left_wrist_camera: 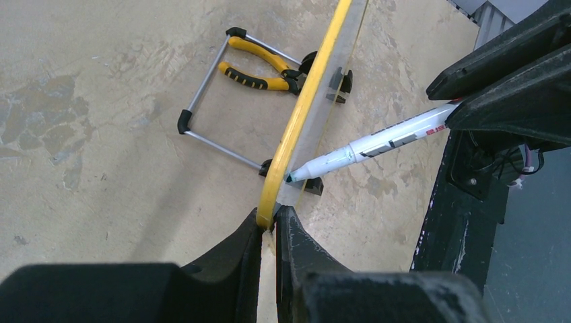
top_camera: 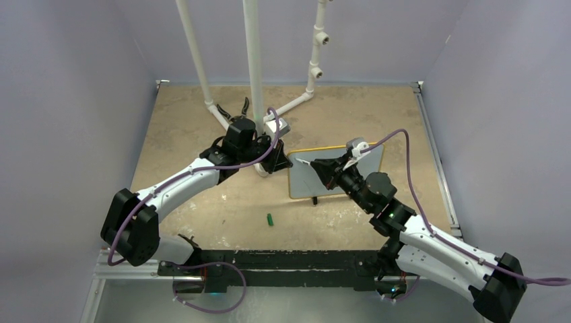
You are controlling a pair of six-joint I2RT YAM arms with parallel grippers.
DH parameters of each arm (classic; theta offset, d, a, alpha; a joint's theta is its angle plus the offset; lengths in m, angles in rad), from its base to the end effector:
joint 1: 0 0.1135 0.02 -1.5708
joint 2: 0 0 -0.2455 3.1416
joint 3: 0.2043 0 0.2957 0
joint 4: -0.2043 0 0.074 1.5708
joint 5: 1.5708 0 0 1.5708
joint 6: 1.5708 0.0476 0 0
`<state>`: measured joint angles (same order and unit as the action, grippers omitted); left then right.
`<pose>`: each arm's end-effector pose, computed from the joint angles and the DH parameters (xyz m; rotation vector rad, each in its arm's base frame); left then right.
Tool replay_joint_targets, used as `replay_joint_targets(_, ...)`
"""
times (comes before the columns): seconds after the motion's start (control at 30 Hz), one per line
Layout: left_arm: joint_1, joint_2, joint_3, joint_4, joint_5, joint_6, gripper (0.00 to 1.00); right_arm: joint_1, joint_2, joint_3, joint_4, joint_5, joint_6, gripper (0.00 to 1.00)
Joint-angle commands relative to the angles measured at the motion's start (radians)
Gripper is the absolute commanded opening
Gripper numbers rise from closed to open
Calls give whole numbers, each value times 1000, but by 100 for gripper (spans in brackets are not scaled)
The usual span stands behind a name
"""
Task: Write a sentence on the whiteboard
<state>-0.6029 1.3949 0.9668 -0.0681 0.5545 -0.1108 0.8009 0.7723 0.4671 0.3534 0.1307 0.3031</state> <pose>0.2873 -0.2282 0.2351 0.8613 1.9601 -1.0022 0.1850 0.1819 0.2609 -0.2824 1.5491 0.7770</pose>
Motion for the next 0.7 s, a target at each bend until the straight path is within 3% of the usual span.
replay_joint_targets(0.0,17,4,-10,37,-14,14,0,1,8,31,-44,77,-9,0)
replay_joint_targets(0.33,18,0,-9,36,-13,16,0,7,4,21,-83,83,9,0)
replay_joint_targets(0.67,17,0,-7,35,-21,16,0,9,-84,0,22,-34,32,0)
